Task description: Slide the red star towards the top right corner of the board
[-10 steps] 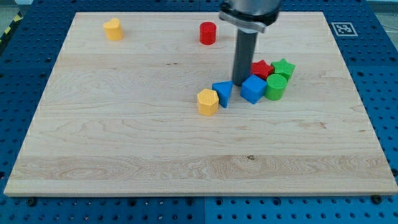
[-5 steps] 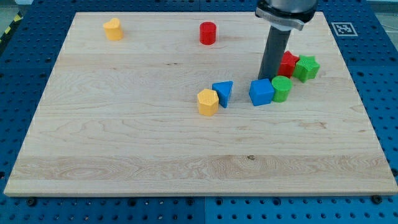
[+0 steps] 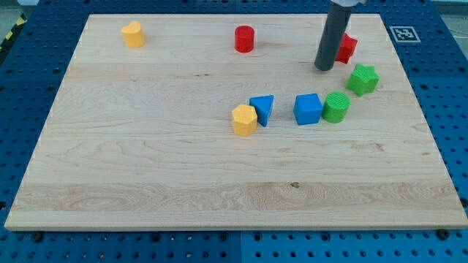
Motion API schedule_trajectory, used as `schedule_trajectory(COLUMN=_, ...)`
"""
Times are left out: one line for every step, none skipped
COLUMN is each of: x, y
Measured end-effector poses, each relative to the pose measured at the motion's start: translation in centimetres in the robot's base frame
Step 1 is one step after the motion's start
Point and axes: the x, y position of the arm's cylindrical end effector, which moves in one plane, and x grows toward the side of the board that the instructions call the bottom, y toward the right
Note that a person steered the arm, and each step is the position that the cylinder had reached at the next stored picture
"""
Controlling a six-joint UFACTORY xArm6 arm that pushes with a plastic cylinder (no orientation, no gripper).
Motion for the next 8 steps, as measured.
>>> schedule_trajectory(x=-2.9, y=1.5)
schedule_trajectory(x=-5.1, y=5.4)
schedule_trajectory(x=-4.6, y=5.0)
schedule_trajectory(x=-2.7, y=4.7)
schedule_trajectory(x=-1.8, y=5.3)
schedule_trajectory(x=-3.0, y=7.8)
schedule_trajectory(x=-5.2, y=9.0)
schedule_trajectory(x=-4.8, y=8.7)
